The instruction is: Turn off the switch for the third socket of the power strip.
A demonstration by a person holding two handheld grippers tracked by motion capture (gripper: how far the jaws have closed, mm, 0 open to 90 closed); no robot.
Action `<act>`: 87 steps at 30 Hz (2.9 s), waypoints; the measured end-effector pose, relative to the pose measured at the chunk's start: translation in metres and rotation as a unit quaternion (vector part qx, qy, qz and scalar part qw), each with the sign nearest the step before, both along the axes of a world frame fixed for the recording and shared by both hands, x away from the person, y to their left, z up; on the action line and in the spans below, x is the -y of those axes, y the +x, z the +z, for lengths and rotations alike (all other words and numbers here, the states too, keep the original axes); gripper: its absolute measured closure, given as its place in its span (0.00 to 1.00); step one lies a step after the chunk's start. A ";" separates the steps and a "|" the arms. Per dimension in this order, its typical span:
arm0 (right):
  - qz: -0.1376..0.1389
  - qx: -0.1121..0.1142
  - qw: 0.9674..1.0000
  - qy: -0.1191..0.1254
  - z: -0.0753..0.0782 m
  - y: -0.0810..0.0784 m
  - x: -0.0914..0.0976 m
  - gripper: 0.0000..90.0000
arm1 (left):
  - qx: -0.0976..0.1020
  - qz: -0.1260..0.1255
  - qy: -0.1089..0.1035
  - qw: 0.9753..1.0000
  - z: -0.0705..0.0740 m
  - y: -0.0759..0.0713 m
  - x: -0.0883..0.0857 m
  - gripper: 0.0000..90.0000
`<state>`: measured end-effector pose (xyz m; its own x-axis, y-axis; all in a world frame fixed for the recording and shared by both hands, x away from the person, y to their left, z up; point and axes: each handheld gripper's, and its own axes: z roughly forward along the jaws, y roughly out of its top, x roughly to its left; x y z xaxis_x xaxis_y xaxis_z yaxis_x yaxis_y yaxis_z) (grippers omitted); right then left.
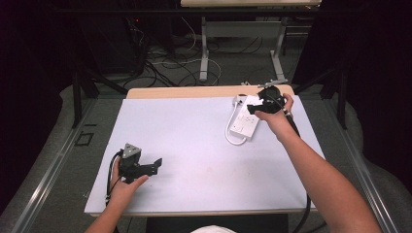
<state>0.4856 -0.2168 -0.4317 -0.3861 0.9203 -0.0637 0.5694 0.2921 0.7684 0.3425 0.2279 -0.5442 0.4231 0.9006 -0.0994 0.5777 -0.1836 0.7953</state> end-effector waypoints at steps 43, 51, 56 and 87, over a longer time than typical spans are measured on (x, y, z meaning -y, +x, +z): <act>-0.032 -0.043 0.999 0.005 -0.042 0.080 0.002 0.50 | -0.009 0.018 0.001 1.000 -0.001 0.005 -0.001 0.13; -0.026 -0.043 0.999 -0.002 -0.052 0.087 -0.001 0.61 | -0.010 0.022 0.002 1.000 -0.002 0.005 -0.002 0.13; -0.021 -0.035 0.999 0.015 -0.056 0.091 -0.003 0.67 | -0.015 0.027 0.002 1.000 -0.002 0.004 -0.004 0.14; -0.035 -0.020 0.998 0.037 -0.084 0.111 0.000 1.00 | -0.012 0.041 0.000 0.999 -0.002 -0.001 -0.011 0.17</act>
